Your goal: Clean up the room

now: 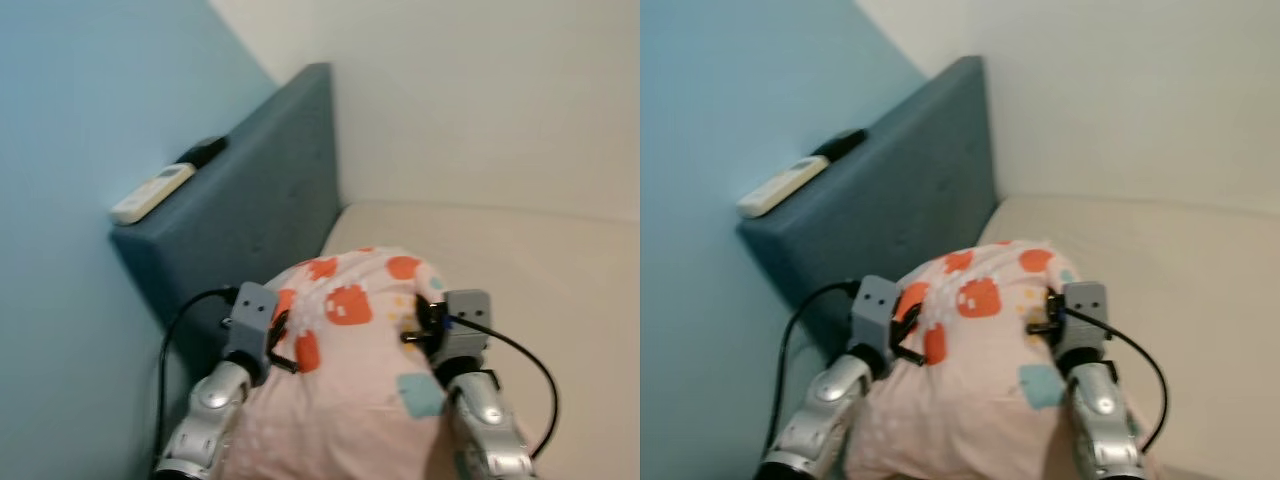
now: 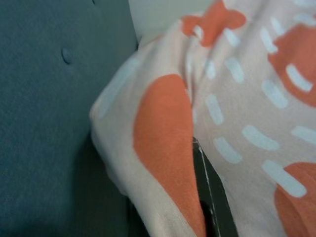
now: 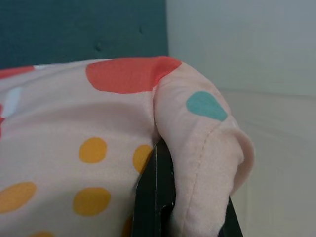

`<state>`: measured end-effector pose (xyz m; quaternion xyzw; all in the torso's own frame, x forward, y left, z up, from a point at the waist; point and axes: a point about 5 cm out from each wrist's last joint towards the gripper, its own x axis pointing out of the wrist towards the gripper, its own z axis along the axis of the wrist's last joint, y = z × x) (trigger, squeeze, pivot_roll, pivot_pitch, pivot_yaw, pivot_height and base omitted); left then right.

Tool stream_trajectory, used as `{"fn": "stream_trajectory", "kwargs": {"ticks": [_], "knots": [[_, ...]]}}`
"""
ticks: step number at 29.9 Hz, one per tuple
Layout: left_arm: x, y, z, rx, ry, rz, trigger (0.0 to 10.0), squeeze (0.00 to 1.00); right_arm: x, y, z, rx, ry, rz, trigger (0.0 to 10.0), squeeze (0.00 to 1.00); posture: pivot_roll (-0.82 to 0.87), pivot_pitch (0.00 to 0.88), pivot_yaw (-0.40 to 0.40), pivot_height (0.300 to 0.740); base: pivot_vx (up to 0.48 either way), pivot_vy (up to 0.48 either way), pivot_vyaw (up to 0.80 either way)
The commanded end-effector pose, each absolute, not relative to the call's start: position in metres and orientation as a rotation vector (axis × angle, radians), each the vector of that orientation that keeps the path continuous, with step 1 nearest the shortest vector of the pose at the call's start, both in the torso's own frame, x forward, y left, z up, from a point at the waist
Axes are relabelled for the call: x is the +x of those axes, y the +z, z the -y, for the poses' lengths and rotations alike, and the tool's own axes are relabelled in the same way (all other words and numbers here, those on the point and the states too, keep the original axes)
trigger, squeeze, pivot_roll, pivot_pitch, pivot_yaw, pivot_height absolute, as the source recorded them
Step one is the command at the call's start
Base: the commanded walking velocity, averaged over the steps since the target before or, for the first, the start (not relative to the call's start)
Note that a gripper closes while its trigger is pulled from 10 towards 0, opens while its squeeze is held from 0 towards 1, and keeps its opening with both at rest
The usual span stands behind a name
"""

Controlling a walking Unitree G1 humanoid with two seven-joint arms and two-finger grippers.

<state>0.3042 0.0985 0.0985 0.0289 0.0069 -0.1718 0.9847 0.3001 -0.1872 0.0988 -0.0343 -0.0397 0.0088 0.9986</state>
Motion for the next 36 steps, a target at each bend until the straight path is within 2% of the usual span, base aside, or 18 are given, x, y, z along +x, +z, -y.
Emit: {"fn": "stream_trajectory", "kwargs": {"ticks": [1,26,36], "knots": [[0.306,0.103,-0.108,0.078,-0.318,0.007,10.0,0.0,0.301,0.105,0.187,-0.043,-0.002,0.117,10.0,0.0,0.0,0.035,0.083,0.74,0.0,0.0,0.0],[0.302,0.103,-0.098,0.029,-0.412,0.008,10.0,0.0,0.298,0.105,0.196,-0.021,-0.059,0.128,10.0,0.0,0.0,0.043,0.085,0.74,0.0,0.0,0.0],[0.301,0.104,-0.098,0.005,-0.42,0.016,10.0,0.0,0.298,0.106,0.198,-0.02,-0.064,0.133,10.0,0.0,0.0,0.043,0.083,0.74,0.302,0.0,0.0]]}}
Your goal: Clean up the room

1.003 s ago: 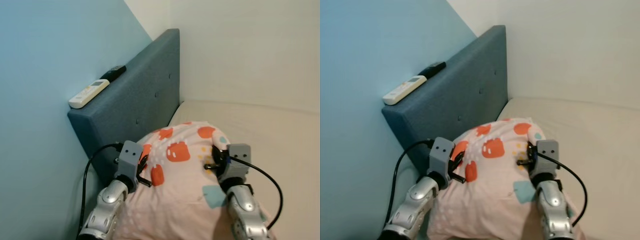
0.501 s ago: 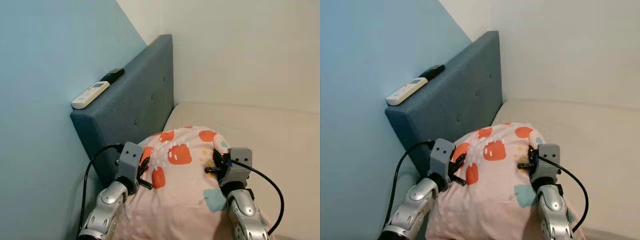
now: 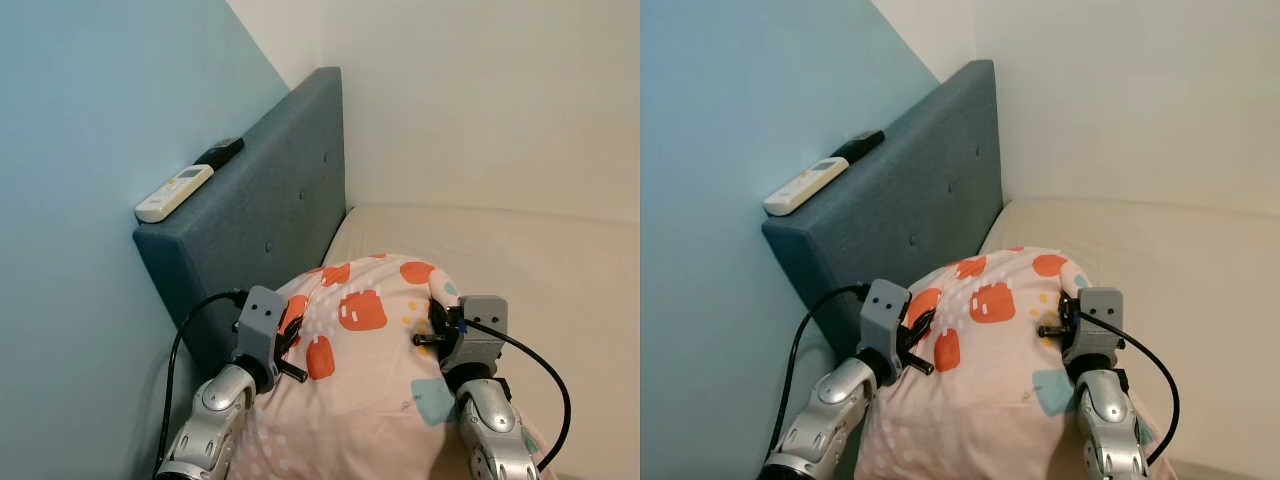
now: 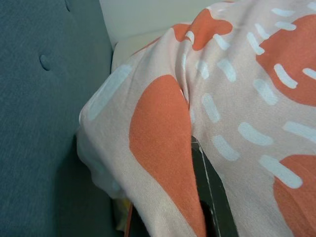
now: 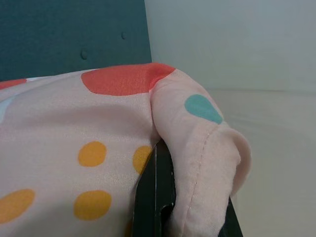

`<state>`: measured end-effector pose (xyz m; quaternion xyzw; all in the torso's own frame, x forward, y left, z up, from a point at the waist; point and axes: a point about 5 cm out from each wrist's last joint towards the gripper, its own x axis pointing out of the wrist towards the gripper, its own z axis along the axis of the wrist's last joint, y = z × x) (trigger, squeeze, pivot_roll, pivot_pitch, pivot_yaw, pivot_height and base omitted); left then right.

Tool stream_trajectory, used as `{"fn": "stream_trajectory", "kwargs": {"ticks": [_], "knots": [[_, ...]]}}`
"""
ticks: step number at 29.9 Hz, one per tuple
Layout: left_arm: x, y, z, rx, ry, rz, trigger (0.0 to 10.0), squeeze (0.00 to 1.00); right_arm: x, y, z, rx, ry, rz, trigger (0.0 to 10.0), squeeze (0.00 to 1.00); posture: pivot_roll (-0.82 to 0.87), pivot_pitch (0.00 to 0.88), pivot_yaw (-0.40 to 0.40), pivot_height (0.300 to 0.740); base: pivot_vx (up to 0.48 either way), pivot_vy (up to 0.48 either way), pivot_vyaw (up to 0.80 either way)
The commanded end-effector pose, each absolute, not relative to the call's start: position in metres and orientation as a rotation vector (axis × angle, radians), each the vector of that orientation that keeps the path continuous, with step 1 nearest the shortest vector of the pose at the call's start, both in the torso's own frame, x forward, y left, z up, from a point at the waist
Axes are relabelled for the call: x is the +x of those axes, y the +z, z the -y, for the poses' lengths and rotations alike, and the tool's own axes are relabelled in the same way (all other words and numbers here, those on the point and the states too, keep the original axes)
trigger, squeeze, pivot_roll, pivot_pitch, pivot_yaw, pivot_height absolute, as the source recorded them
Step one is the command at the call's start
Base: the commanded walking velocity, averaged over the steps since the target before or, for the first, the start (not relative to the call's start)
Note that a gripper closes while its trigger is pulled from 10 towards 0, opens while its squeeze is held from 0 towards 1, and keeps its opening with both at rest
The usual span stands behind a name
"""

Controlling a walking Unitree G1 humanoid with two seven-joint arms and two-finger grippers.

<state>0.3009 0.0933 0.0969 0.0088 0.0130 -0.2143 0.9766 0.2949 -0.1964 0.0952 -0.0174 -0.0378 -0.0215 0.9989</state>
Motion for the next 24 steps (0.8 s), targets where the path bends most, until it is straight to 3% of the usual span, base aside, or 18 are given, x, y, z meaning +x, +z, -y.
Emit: {"fn": "stream_trajectory", "kwargs": {"ticks": [1,19,24], "knots": [[0.3014,0.1045,-0.098,0.005,-0.42,0.016,10.0,0.0,0.2982,0.1057,0.1977,-0.02,-0.064,0.133,10.0,0.0,0.0,0.043,0.083,0.74,0.341,0.0,0.0],[0.3005,0.1042,-0.0973,-0.008,-0.42,0.016,10.0,0.0,0.2994,0.1061,0.1974,-0.023,-0.051,0.128,10.0,0.0,-0.01,0.045,0.075,0.74,0.353,0.0,0.0],[0.3004,0.1046,-0.0975,-0.008,-0.416,0.018,10.0,0.0,0.2997,0.1062,0.1973,-0.023,-0.049,0.127,10.0,0.0,-0.01,0.046,0.073,0.74,0.17,0.0,0.0]]}}
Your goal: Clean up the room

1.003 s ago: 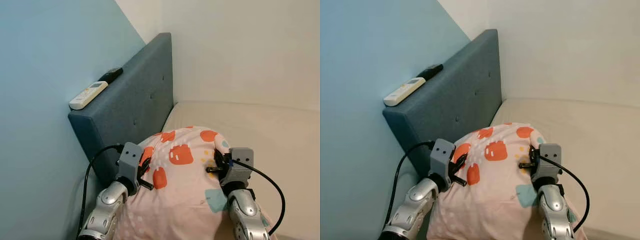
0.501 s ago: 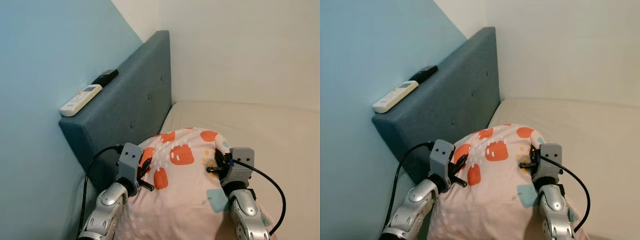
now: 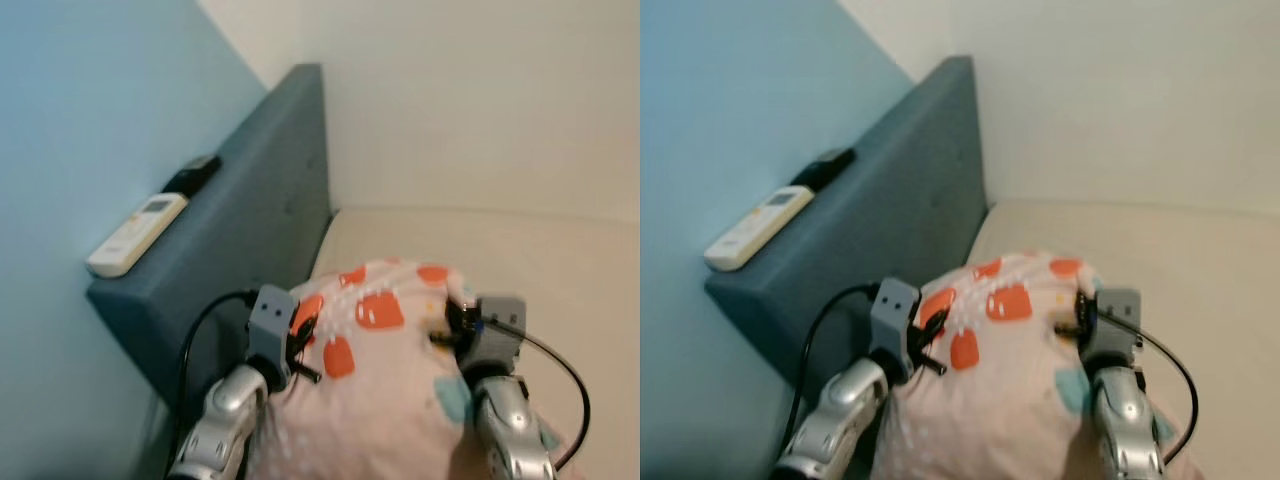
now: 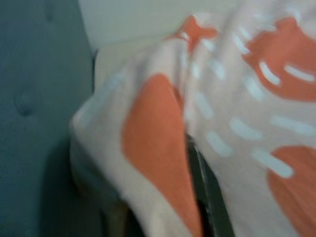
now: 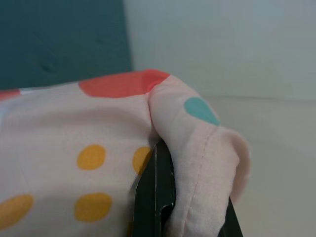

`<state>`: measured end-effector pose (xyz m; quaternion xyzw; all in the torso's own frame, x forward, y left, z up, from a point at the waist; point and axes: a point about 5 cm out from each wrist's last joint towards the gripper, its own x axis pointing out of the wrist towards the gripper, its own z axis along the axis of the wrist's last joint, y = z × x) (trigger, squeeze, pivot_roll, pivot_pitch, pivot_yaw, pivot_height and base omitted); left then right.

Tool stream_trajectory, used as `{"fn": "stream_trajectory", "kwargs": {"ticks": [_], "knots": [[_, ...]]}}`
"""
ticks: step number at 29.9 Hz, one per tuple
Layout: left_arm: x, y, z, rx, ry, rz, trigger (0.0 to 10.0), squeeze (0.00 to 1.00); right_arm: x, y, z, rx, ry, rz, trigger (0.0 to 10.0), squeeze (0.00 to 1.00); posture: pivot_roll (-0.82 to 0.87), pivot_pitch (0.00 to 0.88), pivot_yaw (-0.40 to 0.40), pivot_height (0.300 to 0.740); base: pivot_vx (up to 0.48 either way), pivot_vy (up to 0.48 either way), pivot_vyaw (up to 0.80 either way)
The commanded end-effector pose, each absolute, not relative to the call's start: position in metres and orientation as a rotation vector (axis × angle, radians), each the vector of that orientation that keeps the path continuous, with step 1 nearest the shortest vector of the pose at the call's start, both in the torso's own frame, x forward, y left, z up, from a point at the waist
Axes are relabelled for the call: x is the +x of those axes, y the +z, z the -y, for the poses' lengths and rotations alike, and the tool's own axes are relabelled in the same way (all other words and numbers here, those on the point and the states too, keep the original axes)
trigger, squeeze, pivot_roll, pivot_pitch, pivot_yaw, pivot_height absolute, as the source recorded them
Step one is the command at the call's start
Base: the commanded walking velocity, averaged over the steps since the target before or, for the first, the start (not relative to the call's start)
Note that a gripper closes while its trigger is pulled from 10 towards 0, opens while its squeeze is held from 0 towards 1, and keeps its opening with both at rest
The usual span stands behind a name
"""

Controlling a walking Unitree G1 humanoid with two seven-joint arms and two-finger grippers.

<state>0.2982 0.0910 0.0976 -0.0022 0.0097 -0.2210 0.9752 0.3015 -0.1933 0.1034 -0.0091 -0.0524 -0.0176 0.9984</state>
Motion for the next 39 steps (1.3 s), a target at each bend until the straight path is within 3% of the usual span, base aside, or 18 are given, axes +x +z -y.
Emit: {"fn": "stream_trajectory", "kwargs": {"ticks": [1,30,39], "knots": [[0.3,0.105,-0.097,-0.008,-0.416,0.018,10.0,0.0,0.3,0.106,0.197,-0.023,-0.049,0.127,10.0,0.0,-0.01,0.046,0.073,0.74,0.0,0.0,0.0],[0.304,0.106,-0.099,0.012,-0.357,0.023,10.0,0.0,0.303,0.109,0.201,-0.032,-0.051,0.131,10.0,0.0,-0.01,0.047,0.077,0.74,0.0,0.0,0.0],[0.311,0.102,-0.103,0.008,-0.296,-0.019,10.0,0.0,0.305,0.111,0.207,-0.055,-0.064,0.127,10.0,0.0,-0.01,0.04,0.076,0.74,0.0,-0.267,0.0]]}}
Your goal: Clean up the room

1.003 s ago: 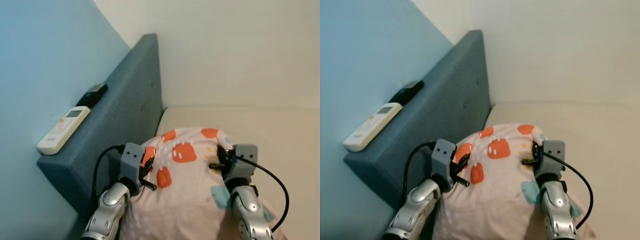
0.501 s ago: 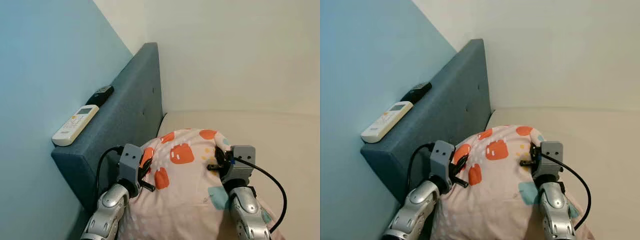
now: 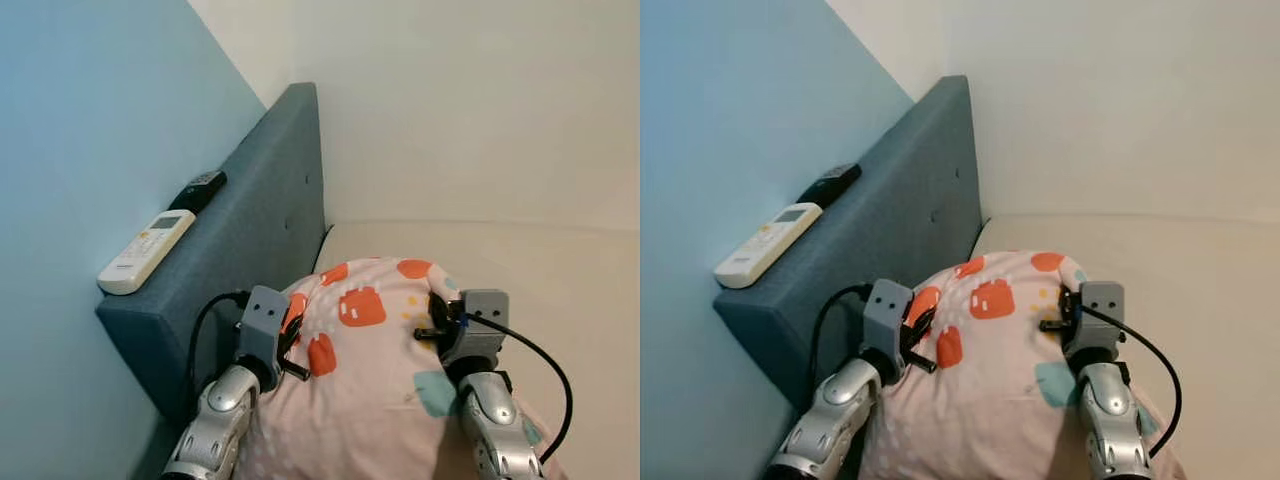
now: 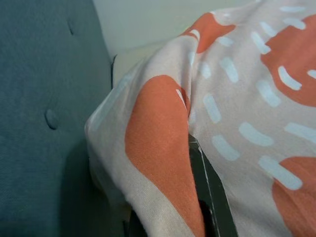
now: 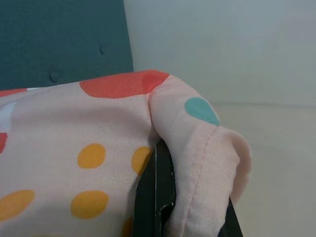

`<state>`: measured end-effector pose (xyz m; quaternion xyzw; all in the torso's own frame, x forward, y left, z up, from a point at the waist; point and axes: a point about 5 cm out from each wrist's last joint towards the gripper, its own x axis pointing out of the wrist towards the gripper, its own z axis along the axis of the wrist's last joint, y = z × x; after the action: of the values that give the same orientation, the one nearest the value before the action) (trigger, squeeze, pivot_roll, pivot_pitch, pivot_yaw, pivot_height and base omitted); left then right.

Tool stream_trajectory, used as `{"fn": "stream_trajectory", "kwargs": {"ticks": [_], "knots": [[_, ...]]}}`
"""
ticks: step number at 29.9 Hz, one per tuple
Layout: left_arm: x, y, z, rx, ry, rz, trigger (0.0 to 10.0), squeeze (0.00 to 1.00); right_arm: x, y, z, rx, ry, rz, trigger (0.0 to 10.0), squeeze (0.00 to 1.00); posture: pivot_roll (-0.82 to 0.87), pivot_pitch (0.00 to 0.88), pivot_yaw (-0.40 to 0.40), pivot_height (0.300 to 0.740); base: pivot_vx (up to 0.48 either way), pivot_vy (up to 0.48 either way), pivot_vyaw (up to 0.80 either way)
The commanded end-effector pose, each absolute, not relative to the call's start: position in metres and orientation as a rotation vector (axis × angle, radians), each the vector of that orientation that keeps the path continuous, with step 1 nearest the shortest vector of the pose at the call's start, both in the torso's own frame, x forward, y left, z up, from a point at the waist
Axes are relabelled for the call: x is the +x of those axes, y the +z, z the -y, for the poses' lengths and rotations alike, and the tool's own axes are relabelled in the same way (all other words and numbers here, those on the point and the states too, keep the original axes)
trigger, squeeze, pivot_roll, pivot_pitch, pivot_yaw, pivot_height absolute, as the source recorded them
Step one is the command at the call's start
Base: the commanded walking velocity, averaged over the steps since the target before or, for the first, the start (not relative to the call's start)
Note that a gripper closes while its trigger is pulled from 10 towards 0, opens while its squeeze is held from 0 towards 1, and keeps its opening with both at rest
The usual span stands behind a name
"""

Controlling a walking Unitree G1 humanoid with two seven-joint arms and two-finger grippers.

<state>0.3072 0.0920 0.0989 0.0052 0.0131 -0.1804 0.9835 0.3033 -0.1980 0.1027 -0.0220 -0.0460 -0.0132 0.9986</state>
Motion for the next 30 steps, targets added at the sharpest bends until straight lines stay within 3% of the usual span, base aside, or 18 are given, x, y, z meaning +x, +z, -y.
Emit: {"fn": "stream_trajectory", "kwargs": {"ticks": [1,17,30], "knots": [[0.312,0.101,-0.104,0.014,-0.294,-0.019,10.0,0.0,0.305,0.11,0.208,-0.059,-0.068,0.124,10.0,0.0,-0.02,0.039,0.076,0.74,0.0,0.0,0.0],[0.315,0.099,-0.107,0.05,-0.277,-0.014,10.0,0.0,0.315,0.115,0.226,-0.147,-0.152,0.104,10.0,0.0,-0.03,0.026,0.07,0.74,0.0,0.0,0.0],[0.315,0.111,-0.093,0.06,-0.373,0.061,10.0,0.0,0.313,0.117,0.229,-0.112,-0.166,0.139,10.0,0.0,-0.02,0.04,0.068,0.74,0.0,0.073,0.0]]}}
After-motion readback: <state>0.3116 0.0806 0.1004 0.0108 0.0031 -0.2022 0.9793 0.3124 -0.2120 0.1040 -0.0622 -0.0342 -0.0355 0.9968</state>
